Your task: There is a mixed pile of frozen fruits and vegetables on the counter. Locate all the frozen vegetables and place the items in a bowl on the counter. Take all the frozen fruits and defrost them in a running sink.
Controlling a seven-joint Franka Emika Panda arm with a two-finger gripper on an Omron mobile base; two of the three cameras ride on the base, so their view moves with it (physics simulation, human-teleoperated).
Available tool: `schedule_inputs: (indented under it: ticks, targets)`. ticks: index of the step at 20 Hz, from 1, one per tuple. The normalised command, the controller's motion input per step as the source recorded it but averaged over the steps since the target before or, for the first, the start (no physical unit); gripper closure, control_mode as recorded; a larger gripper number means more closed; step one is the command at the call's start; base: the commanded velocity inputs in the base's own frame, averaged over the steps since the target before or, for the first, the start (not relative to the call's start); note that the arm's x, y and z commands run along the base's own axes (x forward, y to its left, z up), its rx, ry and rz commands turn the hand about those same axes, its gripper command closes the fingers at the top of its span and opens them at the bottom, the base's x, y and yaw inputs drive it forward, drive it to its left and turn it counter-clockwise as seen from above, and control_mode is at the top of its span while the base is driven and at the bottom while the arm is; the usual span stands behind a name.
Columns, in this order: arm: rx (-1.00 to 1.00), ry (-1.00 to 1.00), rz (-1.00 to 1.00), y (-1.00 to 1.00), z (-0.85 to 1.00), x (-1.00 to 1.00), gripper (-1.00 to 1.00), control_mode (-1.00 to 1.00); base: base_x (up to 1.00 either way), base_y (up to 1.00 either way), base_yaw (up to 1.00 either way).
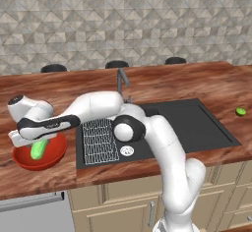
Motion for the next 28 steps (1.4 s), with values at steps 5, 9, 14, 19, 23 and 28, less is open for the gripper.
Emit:
schedule_inputs:
  ticks: [5,9,14,19,23,28]
  targets:
    - [-0.07,0.0,-0.02,0.0,0.41,-0.15,-1.0,-1.0,0.0,0.0,0.0]
    - [-0.07,0.03,-0.07,-0.23,0.54,-0.23,-1.0,-1.0,0.0,0.0,0.0]
    - [0.0,0.03,-0.07,-0.92,0.4,-0.29,-1.0,-1.0,0.0,0.0,0.0]
    - [0.0,0.01,-0.03,-0.97,0.3,-0.47,-1.0,-1.0,0.0,0.0,0.0]
    - [0.06,-0.1,0.05,-0.94,0.2,-0.39,-1.0,-1.0,0.0,0.0,0.0]
    - [0.08,-0.07,0.06,-0.84,-0.02,-0.31,-1.0,-1.0,0.0,0.0,0.0]
